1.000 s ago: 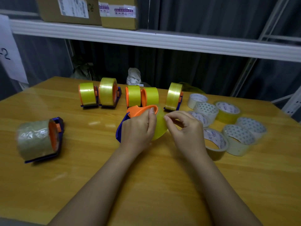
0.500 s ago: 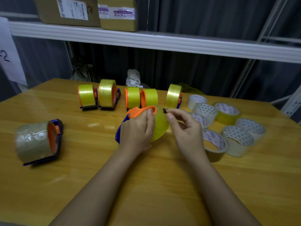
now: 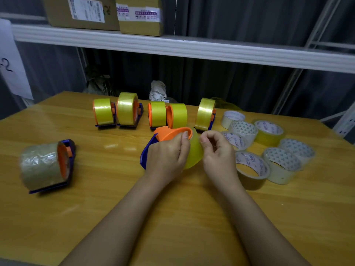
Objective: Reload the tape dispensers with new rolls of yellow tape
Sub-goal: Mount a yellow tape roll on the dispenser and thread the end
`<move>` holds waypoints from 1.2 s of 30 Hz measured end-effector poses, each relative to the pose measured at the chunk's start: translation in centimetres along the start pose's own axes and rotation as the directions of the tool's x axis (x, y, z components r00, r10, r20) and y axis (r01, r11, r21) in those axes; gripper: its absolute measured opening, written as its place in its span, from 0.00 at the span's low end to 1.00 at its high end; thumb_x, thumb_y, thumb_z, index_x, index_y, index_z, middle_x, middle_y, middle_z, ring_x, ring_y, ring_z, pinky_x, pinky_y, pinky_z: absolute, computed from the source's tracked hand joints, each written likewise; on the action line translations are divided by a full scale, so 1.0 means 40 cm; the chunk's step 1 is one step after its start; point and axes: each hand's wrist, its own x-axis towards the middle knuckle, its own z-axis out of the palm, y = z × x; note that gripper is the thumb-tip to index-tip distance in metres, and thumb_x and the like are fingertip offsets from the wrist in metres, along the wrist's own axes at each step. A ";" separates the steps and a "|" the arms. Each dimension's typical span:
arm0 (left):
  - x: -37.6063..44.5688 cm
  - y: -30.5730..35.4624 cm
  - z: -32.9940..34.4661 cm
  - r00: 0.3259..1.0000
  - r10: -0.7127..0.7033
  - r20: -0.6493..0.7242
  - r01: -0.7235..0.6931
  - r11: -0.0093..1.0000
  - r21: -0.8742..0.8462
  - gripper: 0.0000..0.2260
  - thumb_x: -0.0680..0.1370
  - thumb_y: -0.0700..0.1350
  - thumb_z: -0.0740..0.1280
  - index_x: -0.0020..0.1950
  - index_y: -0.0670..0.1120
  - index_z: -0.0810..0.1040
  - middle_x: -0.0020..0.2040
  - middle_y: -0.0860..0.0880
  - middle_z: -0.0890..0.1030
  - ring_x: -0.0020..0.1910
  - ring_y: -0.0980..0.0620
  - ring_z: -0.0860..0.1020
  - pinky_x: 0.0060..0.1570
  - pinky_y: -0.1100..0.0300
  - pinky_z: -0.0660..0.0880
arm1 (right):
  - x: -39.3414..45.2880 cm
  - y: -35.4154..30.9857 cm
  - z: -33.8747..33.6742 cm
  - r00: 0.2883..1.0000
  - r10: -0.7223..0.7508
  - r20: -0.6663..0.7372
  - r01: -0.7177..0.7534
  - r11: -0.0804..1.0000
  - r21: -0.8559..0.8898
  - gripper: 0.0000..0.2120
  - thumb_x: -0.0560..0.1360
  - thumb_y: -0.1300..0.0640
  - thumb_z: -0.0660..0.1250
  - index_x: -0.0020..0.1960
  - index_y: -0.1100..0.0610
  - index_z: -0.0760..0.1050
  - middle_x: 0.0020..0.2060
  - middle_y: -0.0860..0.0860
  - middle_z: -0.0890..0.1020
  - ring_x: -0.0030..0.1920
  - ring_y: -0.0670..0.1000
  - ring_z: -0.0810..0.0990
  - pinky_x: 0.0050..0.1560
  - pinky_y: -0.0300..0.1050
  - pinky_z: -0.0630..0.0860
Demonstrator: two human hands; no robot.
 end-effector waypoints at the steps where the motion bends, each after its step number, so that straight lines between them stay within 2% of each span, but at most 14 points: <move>1: -0.001 0.000 0.002 1.000 0.003 0.004 -0.003 1.000 -0.003 0.13 0.81 0.46 0.53 0.36 0.52 0.59 0.25 0.59 0.51 0.20 0.61 0.53 0.24 0.71 0.46 | 0.002 -0.001 -0.003 1.000 0.028 0.012 -0.028 0.999 0.036 0.06 0.80 0.61 0.63 0.46 0.56 0.76 0.38 0.50 0.79 0.38 0.42 0.75 0.39 0.37 0.72; 5: 0.004 -0.003 0.001 0.998 -0.055 -0.001 0.055 0.998 -0.029 0.14 0.81 0.46 0.53 0.34 0.51 0.60 0.24 0.59 0.52 0.19 0.63 0.52 0.22 0.71 0.46 | 0.009 -0.005 -0.024 0.998 0.053 -0.044 -0.042 0.976 0.212 0.10 0.81 0.60 0.60 0.45 0.52 0.77 0.37 0.48 0.79 0.39 0.41 0.77 0.43 0.35 0.74; 7: 0.005 -0.002 0.000 0.997 -0.077 -0.026 0.076 0.997 -0.035 0.14 0.80 0.45 0.53 0.34 0.51 0.60 0.24 0.58 0.55 0.19 0.60 0.52 0.20 0.70 0.46 | 0.005 -0.011 -0.023 0.999 -0.010 -0.040 0.016 0.987 0.158 0.05 0.79 0.56 0.63 0.48 0.52 0.78 0.39 0.48 0.79 0.40 0.41 0.77 0.42 0.34 0.74; 9: 0.003 -0.003 0.002 0.997 -0.073 -0.031 0.072 0.996 -0.046 0.13 0.80 0.45 0.53 0.35 0.51 0.61 0.23 0.56 0.59 0.19 0.58 0.55 0.23 0.72 0.46 | -0.001 -0.015 -0.014 0.998 -0.048 -0.031 0.050 0.995 0.090 0.01 0.75 0.56 0.69 0.47 0.51 0.78 0.43 0.49 0.80 0.43 0.41 0.78 0.42 0.33 0.74; 11: 0.000 -0.003 0.005 0.997 -0.076 -0.024 0.074 0.995 -0.059 0.14 0.81 0.45 0.53 0.35 0.50 0.61 0.23 0.56 0.59 0.19 0.59 0.55 0.23 0.70 0.47 | -0.004 -0.017 -0.010 0.996 -0.059 -0.064 0.063 0.995 0.074 0.05 0.74 0.58 0.71 0.44 0.48 0.79 0.43 0.48 0.81 0.44 0.42 0.78 0.43 0.32 0.74; 16: 0.000 0.005 0.003 0.998 -0.063 0.004 0.063 0.996 -0.061 0.14 0.81 0.47 0.52 0.35 0.52 0.59 0.24 0.59 0.52 0.19 0.63 0.53 0.20 0.71 0.49 | -0.008 -0.006 -0.001 0.980 -0.157 -0.119 0.148 0.985 -0.084 0.05 0.77 0.60 0.67 0.43 0.52 0.77 0.41 0.45 0.79 0.44 0.42 0.76 0.41 0.31 0.71; 19: 0.001 0.008 0.001 0.998 -0.055 -0.002 0.055 0.996 -0.070 0.14 0.81 0.46 0.52 0.35 0.52 0.59 0.24 0.60 0.52 0.19 0.64 0.52 0.18 0.68 0.55 | -0.006 0.005 0.008 0.978 -0.182 -0.105 0.167 0.976 -0.142 0.04 0.78 0.58 0.64 0.45 0.53 0.75 0.41 0.47 0.78 0.44 0.44 0.76 0.41 0.36 0.71; 22: 0.002 0.006 -0.001 0.997 -0.071 0.018 0.072 0.995 -0.066 0.14 0.81 0.46 0.53 0.34 0.51 0.59 0.24 0.59 0.52 0.19 0.64 0.53 0.20 0.70 0.49 | 0.001 0.004 0.000 0.990 -0.117 -0.077 0.111 0.990 -0.087 0.05 0.79 0.58 0.63 0.45 0.52 0.75 0.40 0.47 0.79 0.41 0.46 0.76 0.39 0.38 0.71; 25: 0.005 0.001 0.000 0.998 -0.055 0.016 0.056 0.994 -0.092 0.15 0.81 0.47 0.53 0.34 0.52 0.60 0.23 0.59 0.53 0.19 0.63 0.54 0.19 0.69 0.54 | 0.009 -0.004 -0.013 1.000 -0.027 -0.002 0.027 0.999 0.020 0.09 0.79 0.60 0.63 0.42 0.50 0.75 0.37 0.47 0.78 0.37 0.44 0.74 0.38 0.38 0.72; 28: 0.005 -0.012 -0.003 0.997 -0.080 0.021 0.083 0.987 -0.139 0.16 0.80 0.48 0.54 0.32 0.51 0.60 0.22 0.57 0.55 0.19 0.59 0.57 0.22 0.68 0.52 | 0.022 -0.005 -0.029 0.988 0.136 0.076 -0.149 0.968 0.202 0.10 0.80 0.62 0.61 0.42 0.52 0.76 0.35 0.48 0.76 0.36 0.44 0.74 0.37 0.35 0.73; 30: 0.003 -0.023 -0.004 0.989 -0.146 0.029 0.149 0.968 -0.201 0.19 0.80 0.50 0.53 0.30 0.48 0.63 0.22 0.56 0.58 0.20 0.53 0.60 0.23 0.65 0.52 | 0.037 0.002 -0.056 0.968 0.250 0.015 -0.239 0.903 0.356 0.11 0.81 0.61 0.59 0.43 0.55 0.75 0.33 0.49 0.75 0.35 0.44 0.72 0.36 0.34 0.72; 31: 0.002 -0.027 -0.005 0.983 -0.179 0.026 0.180 0.955 -0.235 0.19 0.80 0.51 0.53 0.30 0.48 0.64 0.22 0.56 0.59 0.21 0.51 0.62 0.23 0.65 0.52 | 0.042 0.005 -0.071 0.967 0.254 -0.035 -0.225 0.907 0.357 0.11 0.82 0.60 0.58 0.42 0.55 0.74 0.33 0.49 0.74 0.34 0.44 0.72 0.36 0.34 0.71; 33: 0.005 -0.029 -0.008 0.974 -0.228 0.016 0.224 0.938 -0.264 0.17 0.80 0.52 0.52 0.30 0.52 0.62 0.22 0.56 0.60 0.23 0.50 0.65 0.22 0.64 0.53 | 0.037 0.005 -0.082 0.980 0.164 -0.116 -0.125 0.949 0.289 0.12 0.82 0.59 0.57 0.42 0.55 0.75 0.33 0.49 0.74 0.34 0.43 0.73 0.36 0.35 0.72; 36: 0.007 -0.019 -0.003 0.975 -0.221 -0.003 0.215 0.949 -0.233 0.19 0.80 0.51 0.51 0.30 0.49 0.65 0.23 0.56 0.60 0.22 0.50 0.64 0.22 0.65 0.53 | 0.017 -0.016 -0.051 0.997 -0.016 -0.076 0.027 0.988 0.155 0.06 0.78 0.53 0.63 0.46 0.51 0.78 0.38 0.45 0.79 0.39 0.45 0.76 0.40 0.38 0.73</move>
